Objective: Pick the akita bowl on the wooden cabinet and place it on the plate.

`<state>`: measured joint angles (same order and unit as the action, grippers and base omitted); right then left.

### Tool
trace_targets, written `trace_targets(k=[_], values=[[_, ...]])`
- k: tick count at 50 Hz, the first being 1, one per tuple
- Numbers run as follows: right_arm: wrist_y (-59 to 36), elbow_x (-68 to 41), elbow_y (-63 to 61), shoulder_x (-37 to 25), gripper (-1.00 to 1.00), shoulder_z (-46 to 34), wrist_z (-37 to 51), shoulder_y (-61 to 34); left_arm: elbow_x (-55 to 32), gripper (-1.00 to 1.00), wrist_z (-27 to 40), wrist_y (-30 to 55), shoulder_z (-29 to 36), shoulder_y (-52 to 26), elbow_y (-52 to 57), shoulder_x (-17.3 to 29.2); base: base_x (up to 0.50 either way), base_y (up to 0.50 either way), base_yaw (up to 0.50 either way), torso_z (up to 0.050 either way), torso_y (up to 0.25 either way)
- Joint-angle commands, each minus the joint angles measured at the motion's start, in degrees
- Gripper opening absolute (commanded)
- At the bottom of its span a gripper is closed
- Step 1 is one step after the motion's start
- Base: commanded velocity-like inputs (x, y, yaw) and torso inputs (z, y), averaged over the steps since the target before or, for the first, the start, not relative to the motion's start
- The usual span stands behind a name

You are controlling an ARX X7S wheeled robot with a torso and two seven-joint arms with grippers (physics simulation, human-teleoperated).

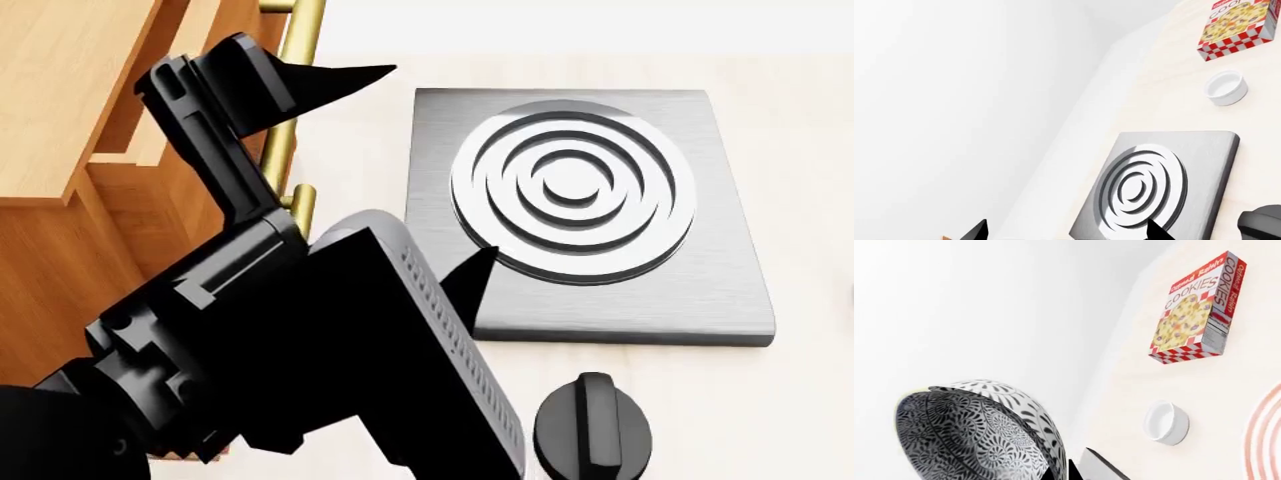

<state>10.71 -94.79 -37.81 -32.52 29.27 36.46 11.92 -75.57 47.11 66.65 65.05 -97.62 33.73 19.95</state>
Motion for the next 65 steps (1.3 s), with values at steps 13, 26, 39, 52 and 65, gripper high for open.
trace_targets(k=[13,26,39,52,65], values=[[4.0,-6.6,1.4,5.1,-1.00,5.3,-3.4,1.3,0.7,1.00,-0.1,-0.8,0.6,0.7,-0.1,0.7,0.00,0.00,0.00,0.000,0.001],[6.4,2.1,1.3,6.6,-1.00,5.0,12.7,0.4,0.8,1.00,0.0,-1.3,0.8,1.3,0.0,1.2,0.00,0.00,0.00,0.001,0.000],[7.7,4.3,2.4,8.6,-1.00,5.0,12.5,-0.6,1.0,1.00,0.1,-1.6,1.1,1.7,-0.1,1.4,0.00,0.00,0.00,0.000,0.000],[7.2,4.3,5.3,7.6,-1.00,4.3,14.0,-2.5,1.7,1.00,-0.2,-2.1,1.5,2.0,-0.2,1.7,0.00,0.00,0.00,0.000,0.001],[8.3,5.3,10.5,8.6,-1.00,3.8,16.4,-5.0,2.3,1.00,-0.7,-2.5,2.0,2.3,-0.5,1.6,0.00,0.00,0.00,0.000,0.000]])
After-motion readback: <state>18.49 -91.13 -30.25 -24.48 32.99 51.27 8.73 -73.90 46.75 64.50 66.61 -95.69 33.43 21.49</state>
